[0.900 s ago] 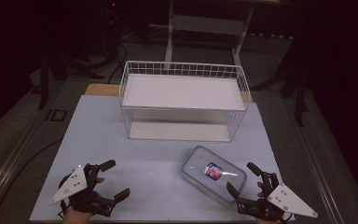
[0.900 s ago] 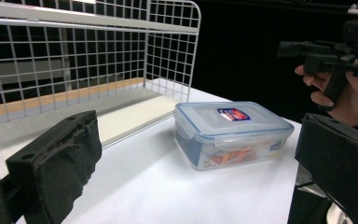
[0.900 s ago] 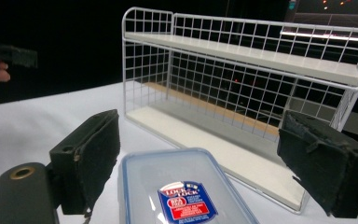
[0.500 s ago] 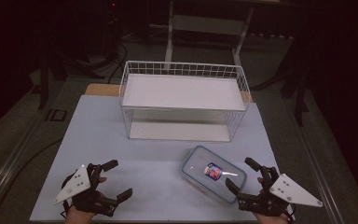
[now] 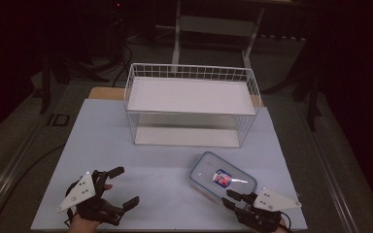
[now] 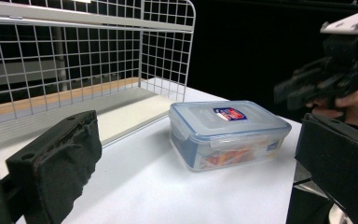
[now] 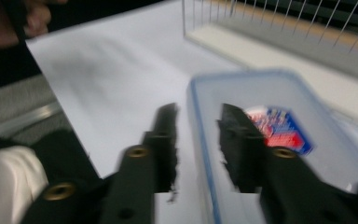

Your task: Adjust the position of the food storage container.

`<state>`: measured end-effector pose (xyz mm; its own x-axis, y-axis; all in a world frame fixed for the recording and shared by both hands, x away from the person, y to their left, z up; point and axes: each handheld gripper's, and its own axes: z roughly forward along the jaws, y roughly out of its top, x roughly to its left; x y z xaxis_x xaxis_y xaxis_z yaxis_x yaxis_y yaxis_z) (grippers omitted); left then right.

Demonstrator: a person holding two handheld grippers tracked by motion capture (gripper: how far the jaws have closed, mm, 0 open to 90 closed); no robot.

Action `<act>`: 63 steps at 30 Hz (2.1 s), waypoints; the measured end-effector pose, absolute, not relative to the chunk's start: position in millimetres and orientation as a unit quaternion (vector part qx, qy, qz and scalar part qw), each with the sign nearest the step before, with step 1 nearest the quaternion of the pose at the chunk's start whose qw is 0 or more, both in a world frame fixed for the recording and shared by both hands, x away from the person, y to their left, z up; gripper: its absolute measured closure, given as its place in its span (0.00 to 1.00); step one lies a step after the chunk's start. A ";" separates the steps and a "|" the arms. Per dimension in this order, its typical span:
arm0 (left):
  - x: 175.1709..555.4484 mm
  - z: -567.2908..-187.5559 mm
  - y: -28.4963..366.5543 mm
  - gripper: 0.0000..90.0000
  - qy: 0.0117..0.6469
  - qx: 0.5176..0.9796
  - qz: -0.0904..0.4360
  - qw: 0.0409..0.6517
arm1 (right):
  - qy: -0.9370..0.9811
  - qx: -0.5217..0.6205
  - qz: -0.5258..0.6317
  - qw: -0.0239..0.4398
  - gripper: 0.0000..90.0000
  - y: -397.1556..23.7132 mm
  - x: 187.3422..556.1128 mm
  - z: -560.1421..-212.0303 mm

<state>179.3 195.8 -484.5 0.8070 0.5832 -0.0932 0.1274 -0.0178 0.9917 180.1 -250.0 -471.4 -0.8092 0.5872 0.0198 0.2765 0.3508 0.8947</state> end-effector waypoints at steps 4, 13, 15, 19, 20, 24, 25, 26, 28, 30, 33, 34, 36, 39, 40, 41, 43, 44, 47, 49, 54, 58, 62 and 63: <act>180.2 -485.5 195.5 0.00 0.257 0.693 0.169 0.653 | 0.834 0.250 0.476 0.126 1.00 -245.6 178.9 -485.4; 179.2 -485.2 196.1 0.00 0.258 0.692 0.174 0.652 | 0.861 0.271 0.419 0.101 1.00 -247.5 187.8 -499.9; 179.2 -485.4 196.2 0.00 0.259 0.691 0.173 0.652 | 0.860 0.273 0.420 0.097 1.00 -248.7 188.5 -499.8; 179.6 -486.1 196.1 0.00 0.261 0.691 0.169 0.652 | 0.865 0.273 0.405 0.114 1.00 -253.9 189.5 -499.8; 179.6 -486.1 196.1 0.00 0.261 0.691 0.169 0.652 | 0.865 0.276 0.403 0.117 1.00 -255.7 190.1 -499.7; 179.7 -485.9 195.6 0.00 0.261 0.691 0.169 0.652 | 0.862 0.291 0.394 0.134 1.00 -263.4 194.7 -499.5; 179.6 -485.9 195.7 0.00 0.261 0.691 0.169 0.653 | 0.859 0.297 0.393 0.136 1.00 -265.8 196.1 -499.3; 179.7 -486.0 195.9 0.00 0.261 0.691 0.167 0.653 | 0.857 0.301 0.394 0.139 1.00 -267.9 197.4 -499.2; 179.7 -486.0 195.9 0.00 0.262 0.691 0.167 0.652 | 0.855 0.305 0.394 0.142 1.00 -271.4 199.9 -499.0; 179.9 -486.2 195.8 0.00 0.263 0.691 0.166 0.652 | 0.854 0.308 0.393 0.145 1.00 -274.6 202.8 -498.9; 179.8 -486.5 195.0 0.00 0.261 0.694 0.166 0.651 | 0.854 0.308 0.394 0.142 1.00 -279.9 207.8 -498.7; 180.0 -486.5 194.8 0.00 0.260 0.694 0.165 0.650 | 0.854 0.309 0.393 0.143 1.00 -281.3 209.1 -498.5; 180.2 -486.6 194.6 0.00 0.260 0.695 0.165 0.649 | 0.853 0.313 0.389 0.155 1.00 -284.1 211.8 -498.4; 180.0 -486.6 194.4 0.00 0.261 0.696 0.165 0.649 | 0.846 0.325 0.388 0.168 1.00 -290.5 217.2 -497.6; 180.1 -486.6 194.5 0.00 0.261 0.695 0.164 0.649 | 0.844 0.330 0.386 0.174 1.00 -292.7 219.3 -497.4; 180.1 -486.6 194.5 0.00 0.261 0.695 0.164 0.649 | 0.841 0.334 0.385 0.180 1.00 -295.3 221.8 -497.5; 180.1 -486.7 194.3 0.00 0.261 0.696 0.164 0.649 | 0.836 0.343 0.387 0.182 1.00 -299.9 226.4 -497.9; 180.0 -486.6 194.3 0.00 0.261 0.696 0.164 0.649 | 0.836 0.346 0.388 0.177 1.00 -301.6 227.9 -497.5; 180.1 -486.8 194.4 0.00 0.261 0.696 0.164 0.649 | 0.829 0.343 0.404 0.179 1.00 -306.2 227.2 -490.6; 180.8 -487.2 194.2 0.00 0.262 0.695 0.162 0.649 | 0.824 0.343 0.404 0.201 1.00 -311.0 227.7 -483.6; 180.6 -487.5 193.4 0.00 0.261 0.698 0.160 0.648 | 0.806 0.373 0.391 0.241 1.00 -334.1 245.2 -476.3; 181.4 -488.2 193.3 0.00 0.263 0.698 0.157 0.647 | 0.795 0.402 0.376 0.255 1.00 -349.0 263.7 -482.4; 182.2 -488.9 193.0 0.00 0.264 0.698 0.156 0.647 | 0.790 0.418 0.367 0.259 1.00 -355.5 278.7 -490.2; 182.2 -488.9 192.9 0.00 0.264 0.698 0.156 0.647 | 0.790 0.421 0.367 0.254 1.00 -355.9 281.6 -492.0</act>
<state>182.2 192.9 -488.9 0.8117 0.5707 -0.1245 0.1681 -0.0241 0.9855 281.6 -355.9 -492.0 -0.5167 0.8511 -0.0926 0.4777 0.3764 0.7938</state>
